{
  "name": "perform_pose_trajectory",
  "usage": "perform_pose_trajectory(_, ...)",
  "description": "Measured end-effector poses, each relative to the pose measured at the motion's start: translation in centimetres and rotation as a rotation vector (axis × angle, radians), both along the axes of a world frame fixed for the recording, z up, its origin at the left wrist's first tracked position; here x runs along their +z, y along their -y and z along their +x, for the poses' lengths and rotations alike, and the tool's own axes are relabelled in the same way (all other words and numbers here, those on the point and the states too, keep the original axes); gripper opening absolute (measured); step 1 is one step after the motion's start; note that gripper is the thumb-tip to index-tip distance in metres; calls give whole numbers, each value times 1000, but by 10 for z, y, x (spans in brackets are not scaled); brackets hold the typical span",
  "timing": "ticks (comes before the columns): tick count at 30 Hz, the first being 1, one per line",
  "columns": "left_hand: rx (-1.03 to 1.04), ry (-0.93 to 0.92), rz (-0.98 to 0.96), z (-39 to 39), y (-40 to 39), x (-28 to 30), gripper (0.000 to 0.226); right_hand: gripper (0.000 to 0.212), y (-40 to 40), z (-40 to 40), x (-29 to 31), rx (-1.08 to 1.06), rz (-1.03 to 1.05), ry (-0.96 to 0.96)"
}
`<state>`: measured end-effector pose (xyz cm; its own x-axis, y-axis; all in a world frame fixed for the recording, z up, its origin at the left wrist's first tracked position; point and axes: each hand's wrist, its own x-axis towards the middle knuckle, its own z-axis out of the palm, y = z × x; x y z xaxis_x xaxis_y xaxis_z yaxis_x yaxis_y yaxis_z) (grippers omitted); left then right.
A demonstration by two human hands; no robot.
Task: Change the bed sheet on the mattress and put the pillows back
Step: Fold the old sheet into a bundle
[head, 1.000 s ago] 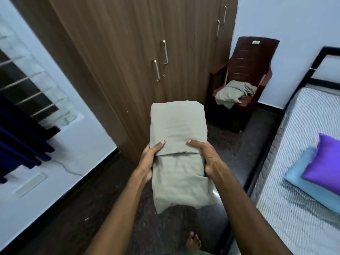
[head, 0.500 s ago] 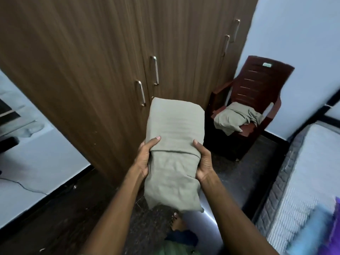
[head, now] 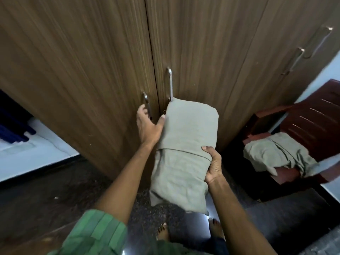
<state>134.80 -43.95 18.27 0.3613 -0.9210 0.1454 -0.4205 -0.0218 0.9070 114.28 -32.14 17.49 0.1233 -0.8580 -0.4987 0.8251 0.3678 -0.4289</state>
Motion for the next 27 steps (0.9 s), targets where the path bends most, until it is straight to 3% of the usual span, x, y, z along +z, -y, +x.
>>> perform_pose_trajectory(3,57,-35,63,-13,25,5,84,30,19,-24,1,117,30,-27)
perform_pose_trajectory(8,132,-167,161,-16,26,11,44,30,44,-60,11,364,22,-86)
perform_pose_trajectory(13,216,-180,189,-36,-9,20,43,30,50,-79,21,518,-4,-101)
perform_pose_trajectory(19,349,-89,156,-51,-89,15,47,48,38,-75,38,689,-56,-165)
perform_pose_trajectory(27,434,-100,180,-39,-177,17,48,42,-16,-48,41,862,-70,-166)
